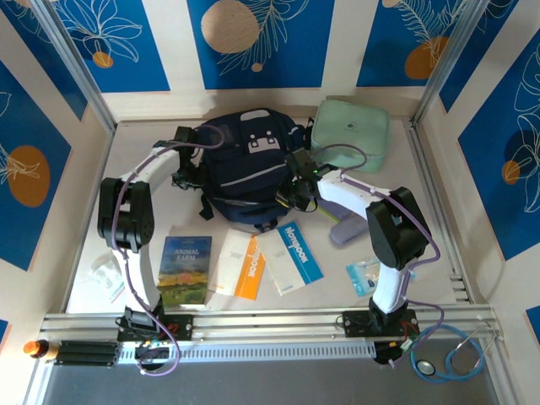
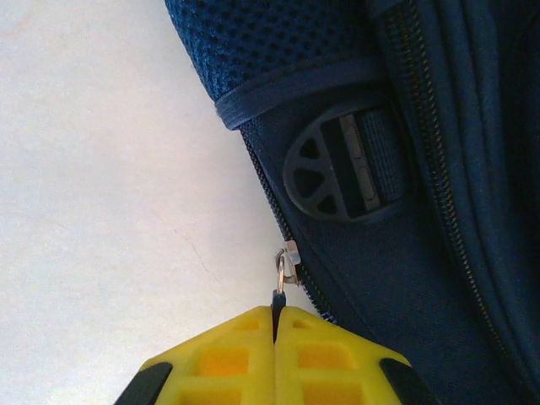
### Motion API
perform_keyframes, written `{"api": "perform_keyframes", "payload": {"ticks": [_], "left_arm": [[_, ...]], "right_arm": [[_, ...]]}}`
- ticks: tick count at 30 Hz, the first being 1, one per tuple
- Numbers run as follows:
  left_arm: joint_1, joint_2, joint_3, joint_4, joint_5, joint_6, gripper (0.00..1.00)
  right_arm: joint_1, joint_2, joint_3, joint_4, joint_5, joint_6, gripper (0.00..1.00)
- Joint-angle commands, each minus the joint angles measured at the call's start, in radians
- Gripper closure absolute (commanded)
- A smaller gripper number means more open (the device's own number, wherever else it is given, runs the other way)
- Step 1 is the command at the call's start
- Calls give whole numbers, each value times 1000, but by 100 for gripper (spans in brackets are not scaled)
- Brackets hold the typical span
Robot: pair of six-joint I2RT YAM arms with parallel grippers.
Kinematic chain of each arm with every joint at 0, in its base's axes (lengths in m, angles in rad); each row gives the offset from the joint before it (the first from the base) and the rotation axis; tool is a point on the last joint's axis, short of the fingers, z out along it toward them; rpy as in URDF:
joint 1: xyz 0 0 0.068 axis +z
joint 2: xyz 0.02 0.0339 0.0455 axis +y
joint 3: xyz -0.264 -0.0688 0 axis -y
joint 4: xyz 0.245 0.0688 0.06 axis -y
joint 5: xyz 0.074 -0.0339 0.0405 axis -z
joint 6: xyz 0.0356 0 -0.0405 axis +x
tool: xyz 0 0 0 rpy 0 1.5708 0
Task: Pack the student bag
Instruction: Unzip the student bag at the top-center of the table.
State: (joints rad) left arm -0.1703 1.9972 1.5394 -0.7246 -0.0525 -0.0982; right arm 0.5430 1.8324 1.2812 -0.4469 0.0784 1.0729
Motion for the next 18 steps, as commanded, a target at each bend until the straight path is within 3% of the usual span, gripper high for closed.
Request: {"api": "perform_keyframes", "payload": {"ticks": [1, 3, 7, 10, 15, 17, 18], "left_arm": [[29, -64, -26, 110, -37, -41, 100], [31, -104, -59, 136, -58, -62, 96], [35, -198, -143, 142, -81, -135, 53], [38, -298, -231, 146, -57, -192, 36], [38, -470, -394, 136, 15, -266, 21], [37, -532, -452, 125, 51, -281, 18], [37, -565, -480, 118, 68, -288, 17]], "right_arm": [[4, -21, 46, -18, 55, -16, 100], [10, -1, 66, 5, 23, -15, 100], [35, 52, 132, 12, 12, -2, 100], [56, 90, 179, 25, 10, 12, 100], [82, 168, 245, 37, -42, 32, 100], [90, 181, 252, 50, -69, 29, 94], [93, 180, 242, 71, -86, 18, 84]]}}
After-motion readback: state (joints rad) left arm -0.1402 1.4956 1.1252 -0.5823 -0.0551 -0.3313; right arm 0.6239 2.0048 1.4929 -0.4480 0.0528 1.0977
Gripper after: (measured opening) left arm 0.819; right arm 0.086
